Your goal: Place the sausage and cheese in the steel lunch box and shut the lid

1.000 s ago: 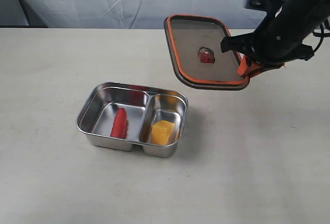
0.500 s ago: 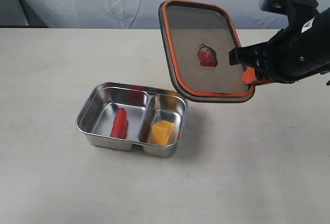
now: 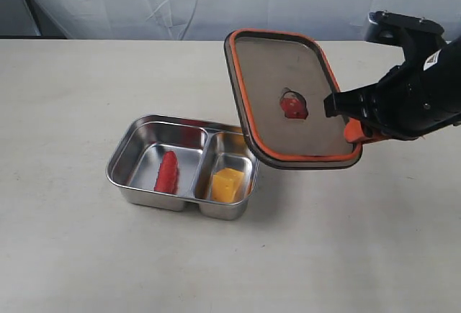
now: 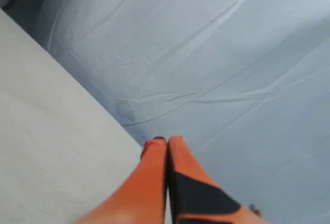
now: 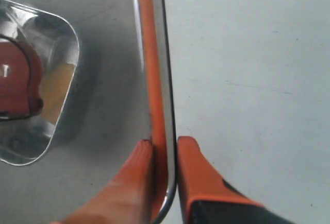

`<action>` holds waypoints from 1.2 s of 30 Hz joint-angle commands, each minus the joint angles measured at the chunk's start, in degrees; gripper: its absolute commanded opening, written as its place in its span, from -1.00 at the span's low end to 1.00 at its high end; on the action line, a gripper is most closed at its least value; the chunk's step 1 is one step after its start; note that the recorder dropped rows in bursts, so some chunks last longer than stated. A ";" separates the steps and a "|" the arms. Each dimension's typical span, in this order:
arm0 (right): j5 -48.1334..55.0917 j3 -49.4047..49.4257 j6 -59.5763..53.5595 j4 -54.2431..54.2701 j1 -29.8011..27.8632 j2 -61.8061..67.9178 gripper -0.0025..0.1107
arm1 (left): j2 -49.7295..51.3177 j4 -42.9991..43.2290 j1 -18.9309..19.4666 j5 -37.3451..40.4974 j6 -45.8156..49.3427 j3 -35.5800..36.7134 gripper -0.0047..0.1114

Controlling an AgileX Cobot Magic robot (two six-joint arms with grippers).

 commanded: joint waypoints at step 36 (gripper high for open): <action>-3.12 0.12 -30.25 21.05 4.38 -0.82 -0.97 | 67.49 -49.39 -0.42 56.36 62.66 -37.62 0.02</action>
